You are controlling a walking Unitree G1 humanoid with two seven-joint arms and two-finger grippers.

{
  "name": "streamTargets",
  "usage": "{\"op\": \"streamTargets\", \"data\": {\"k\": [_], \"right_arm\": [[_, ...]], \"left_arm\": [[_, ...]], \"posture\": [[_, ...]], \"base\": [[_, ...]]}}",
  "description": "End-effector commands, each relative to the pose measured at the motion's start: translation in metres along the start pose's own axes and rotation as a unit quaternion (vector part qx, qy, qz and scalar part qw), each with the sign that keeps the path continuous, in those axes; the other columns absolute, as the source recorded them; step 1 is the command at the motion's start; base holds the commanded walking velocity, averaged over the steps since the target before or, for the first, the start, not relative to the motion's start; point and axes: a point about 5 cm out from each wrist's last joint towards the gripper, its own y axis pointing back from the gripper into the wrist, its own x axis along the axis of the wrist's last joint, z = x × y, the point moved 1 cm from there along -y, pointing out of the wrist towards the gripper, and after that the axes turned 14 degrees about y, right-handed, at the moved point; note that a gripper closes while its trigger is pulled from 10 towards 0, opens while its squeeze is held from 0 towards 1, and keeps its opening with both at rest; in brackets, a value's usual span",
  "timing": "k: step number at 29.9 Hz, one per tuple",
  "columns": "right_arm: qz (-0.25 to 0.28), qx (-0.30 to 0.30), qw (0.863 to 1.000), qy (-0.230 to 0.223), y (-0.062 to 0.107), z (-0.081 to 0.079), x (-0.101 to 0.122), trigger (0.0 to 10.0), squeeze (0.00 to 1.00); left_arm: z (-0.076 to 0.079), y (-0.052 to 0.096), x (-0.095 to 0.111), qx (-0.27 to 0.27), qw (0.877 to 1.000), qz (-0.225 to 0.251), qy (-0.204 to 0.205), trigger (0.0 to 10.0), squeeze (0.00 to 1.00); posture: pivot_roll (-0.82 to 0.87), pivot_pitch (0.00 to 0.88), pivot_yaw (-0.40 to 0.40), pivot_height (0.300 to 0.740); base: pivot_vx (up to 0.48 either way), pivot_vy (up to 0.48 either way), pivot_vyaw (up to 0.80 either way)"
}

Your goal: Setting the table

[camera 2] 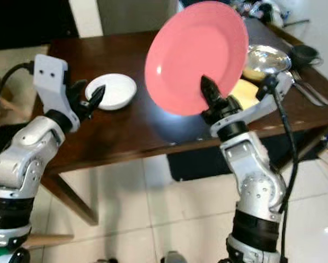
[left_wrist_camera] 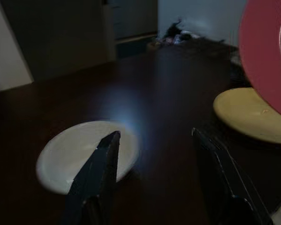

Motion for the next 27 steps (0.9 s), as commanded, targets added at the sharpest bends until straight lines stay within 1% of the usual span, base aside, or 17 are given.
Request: {"op": "streamTargets", "data": {"k": [1,9,12,16,17,18,19,21,22,23,25,26,27], "right_arm": [[-0.002,0.01,1.0,-0.008,0.0,-0.006,-0.003,10.0,0.0],[-0.003,0.011,1.0,-0.011,0.0,-0.005,-0.004,10.0,0.0],[-0.009,0.022,0.999,-0.025,0.001,-0.006,-0.007,10.0,0.0],[-0.03,0.055,0.996,-0.067,0.002,-0.009,-0.019,10.0,0.0],[-0.03,0.055,0.996,-0.067,0.002,-0.009,-0.019,10.0,0.0],[-0.051,0.061,0.992,-0.102,0.004,-0.007,-0.031,10.0,0.0],[-0.051,0.061,0.992,-0.102,0.004,-0.007,-0.031,10.0,0.0],[-0.063,0.056,0.987,-0.139,0.004,-0.002,-0.042,10.0,0.0],[-0.068,0.044,0.985,-0.151,0.002,0.004,-0.047,10.0,0.0],[-0.068,0.044,0.985,-0.151,0.002,0.004,-0.047,10.0,0.0],[-0.069,0.031,0.982,-0.175,-0.005,0.012,-0.052,10.0,0.0],[-0.069,0.031,0.982,-0.175,-0.005,0.012,-0.052,10.0,0.0],[-0.072,0.029,0.979,-0.19,-0.015,0.016,-0.054,10.0,0.0]], "left_arm": [[-0.011,0.002,-0.005,0.024,1.0,-0.013,-0.001,10.0,0.0],[-0.011,0.001,-0.005,0.025,1.0,-0.015,-0.004,10.0,0.0],[-0.011,0.001,-0.005,0.028,0.999,-0.016,-0.005,10.0,0.0],[-0.02,0.001,-0.008,0.051,0.998,-0.027,-0.024,10.0,0.0],[-0.02,0.001,-0.008,0.051,0.998,-0.027,-0.024,10.0,0.0],[-0.032,0.005,-0.009,0.077,0.994,-0.039,-0.069,10.0,0.0],[-0.032,0.005,-0.009,0.077,0.994,-0.039,-0.069,10.0,0.0],[-0.046,0.009,-0.01,0.099,0.987,-0.05,-0.119,10.0,0.0],[-0.051,0.011,-0.006,0.094,0.984,-0.049,-0.143,10.0,0.0],[-0.051,0.011,-0.006,0.094,0.984,-0.049,-0.143,10.0,0.0],[-0.052,0.014,0.003,0.059,0.982,-0.043,-0.172,10.0,0.0],[-0.052,0.014,0.003,0.059,0.982,-0.043,-0.172,10.0,0.0],[-0.044,0.015,0.014,0.011,0.983,-0.034,-0.182,10.0,0.0]], "posture": [[-0.06,0.052,0.075,0.74],[-0.06,0.052,0.077,0.74],[-0.06,0.052,0.077,0.74],[-0.05,0.056,0.08,0.74],[-0.05,0.056,0.08,0.74],[-0.04,0.066,0.082,0.74],[-0.04,0.066,0.082,0.74],[-0.03,0.072,0.08,0.74],[-0.02,0.079,0.076,0.74],[-0.02,0.079,0.076,0.74],[-0.01,0.086,0.071,0.74],[-0.01,0.086,0.071,0.74],[0.02,0.102,0.061,0.74]], "base": [[0.0,0.0,0.0],[0.0,0.0,0.0],[0.0,0.0,0.0],[0.0,0.0,0.0],[0.0,0.0,0.0],[0.0,0.0,0.0],[0.0,0.0,0.0],[0.0,0.0,0.0],[0.0,0.0,0.0],[0.0,0.0,0.0],[0.0,0.0,0.0],[0.0,0.0,0.0],[0.0,0.0,0.0]]}}
